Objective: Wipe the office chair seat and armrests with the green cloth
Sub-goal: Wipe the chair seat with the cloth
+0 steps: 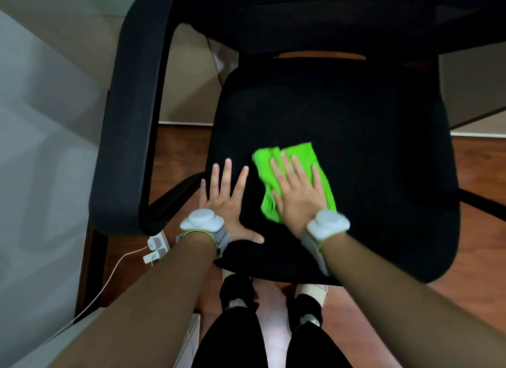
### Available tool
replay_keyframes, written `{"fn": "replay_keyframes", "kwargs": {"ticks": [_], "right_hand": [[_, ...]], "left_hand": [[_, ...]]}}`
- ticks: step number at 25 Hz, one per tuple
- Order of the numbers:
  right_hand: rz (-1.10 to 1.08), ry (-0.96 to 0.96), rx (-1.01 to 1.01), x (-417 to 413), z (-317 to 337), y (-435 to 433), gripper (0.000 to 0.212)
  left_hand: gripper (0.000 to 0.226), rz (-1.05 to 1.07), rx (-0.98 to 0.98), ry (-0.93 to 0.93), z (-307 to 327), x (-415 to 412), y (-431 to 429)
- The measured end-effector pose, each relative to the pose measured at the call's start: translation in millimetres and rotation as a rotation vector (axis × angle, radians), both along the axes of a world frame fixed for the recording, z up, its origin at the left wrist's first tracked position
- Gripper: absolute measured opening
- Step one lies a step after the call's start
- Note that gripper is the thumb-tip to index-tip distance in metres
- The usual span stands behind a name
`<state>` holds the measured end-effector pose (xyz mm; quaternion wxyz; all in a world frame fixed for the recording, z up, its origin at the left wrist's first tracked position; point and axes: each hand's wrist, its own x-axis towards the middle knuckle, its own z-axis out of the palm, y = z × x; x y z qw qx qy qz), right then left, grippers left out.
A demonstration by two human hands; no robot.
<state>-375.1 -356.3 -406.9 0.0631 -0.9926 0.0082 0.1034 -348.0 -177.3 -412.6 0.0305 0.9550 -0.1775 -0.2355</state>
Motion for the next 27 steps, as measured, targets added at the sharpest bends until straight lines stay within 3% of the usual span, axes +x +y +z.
{"fn": "replay_keyframes", "kwargs": {"ticks": [3,6,12,16,21,25,27], "right_hand": [[0.143,0.024,-0.007,-70,6,16,0.069],[0.215,0.039,-0.017,-77,9,0,0.062],[-0.277,0.173,-0.038,-67,11,-109,0.059],[-0.467,0.161,0.028,-57,8,-74,0.063],[0.033,0.094,0.082,-57,14,38,0.066],[0.164,0.099,0.063,-46,11,16,0.065],[0.090,0.112,0.063,-29,1,-22,0.063]], "left_hand": [[0.152,0.042,0.010,0.004,4,-2,-3],[0.153,0.032,-0.001,0.053,6,2,-2],[0.154,-0.005,0.057,0.145,9,7,-2],[0.155,-0.009,0.075,0.154,12,7,-5],[0.139,0.020,0.051,0.045,11,0,-5],[0.146,0.041,0.029,0.058,11,2,-2],[0.154,0.023,0.045,0.103,9,6,-1]]}}
